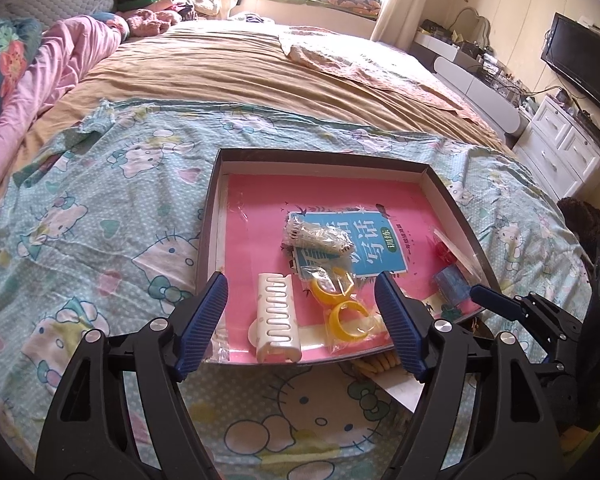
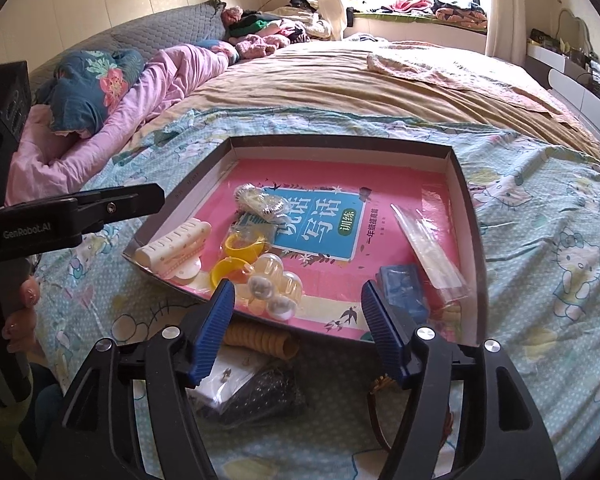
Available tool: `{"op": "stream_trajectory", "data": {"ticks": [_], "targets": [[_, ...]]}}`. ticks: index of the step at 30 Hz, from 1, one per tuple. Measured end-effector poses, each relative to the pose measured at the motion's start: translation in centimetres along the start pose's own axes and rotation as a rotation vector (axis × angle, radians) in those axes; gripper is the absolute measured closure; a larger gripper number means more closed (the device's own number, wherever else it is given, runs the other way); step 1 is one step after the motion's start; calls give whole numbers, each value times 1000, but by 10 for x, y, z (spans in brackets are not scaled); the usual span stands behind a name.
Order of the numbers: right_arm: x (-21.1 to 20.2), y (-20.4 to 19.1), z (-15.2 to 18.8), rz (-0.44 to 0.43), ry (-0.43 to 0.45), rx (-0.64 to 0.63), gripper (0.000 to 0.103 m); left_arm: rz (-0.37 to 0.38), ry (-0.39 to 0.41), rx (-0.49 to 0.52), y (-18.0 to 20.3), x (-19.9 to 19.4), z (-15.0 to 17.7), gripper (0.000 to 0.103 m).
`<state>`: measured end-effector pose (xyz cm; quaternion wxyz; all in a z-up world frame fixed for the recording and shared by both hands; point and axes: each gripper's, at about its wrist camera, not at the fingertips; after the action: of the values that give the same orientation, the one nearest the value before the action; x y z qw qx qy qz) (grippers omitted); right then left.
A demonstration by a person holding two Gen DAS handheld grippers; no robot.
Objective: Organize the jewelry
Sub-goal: 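Withdraw both open grippers from the tray back toward the remaining items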
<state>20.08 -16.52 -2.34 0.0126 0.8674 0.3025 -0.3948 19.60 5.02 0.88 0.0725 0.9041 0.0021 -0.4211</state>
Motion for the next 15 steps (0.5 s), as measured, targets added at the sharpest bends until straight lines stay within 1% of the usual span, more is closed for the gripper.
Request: {"op": "stream_trajectory", "data": {"ticks": [6, 7, 9, 15], "targets": [[-26, -1, 4, 5, 49, 12, 22, -4, 22, -18, -1, -17, 4, 20], [-29, -2, 5, 6, 55, 14, 20, 0, 25, -21, -1, -20, 4, 19], [-35, -2, 6, 13, 65, 14, 18, 0, 33, -23, 0, -25, 6, 13], [-50, -4, 7, 17, 95, 14, 16, -2, 61, -27, 1, -41, 10, 10]]}}
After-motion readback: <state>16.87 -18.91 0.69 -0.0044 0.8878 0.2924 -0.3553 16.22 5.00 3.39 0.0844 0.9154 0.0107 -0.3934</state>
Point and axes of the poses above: each gripper's, at about its wrist camera, not at the fingertips, and x roughly the way its jaws point, y to its right, z to its underside, and after that the axes turned 4 degrees about -z, right-handed
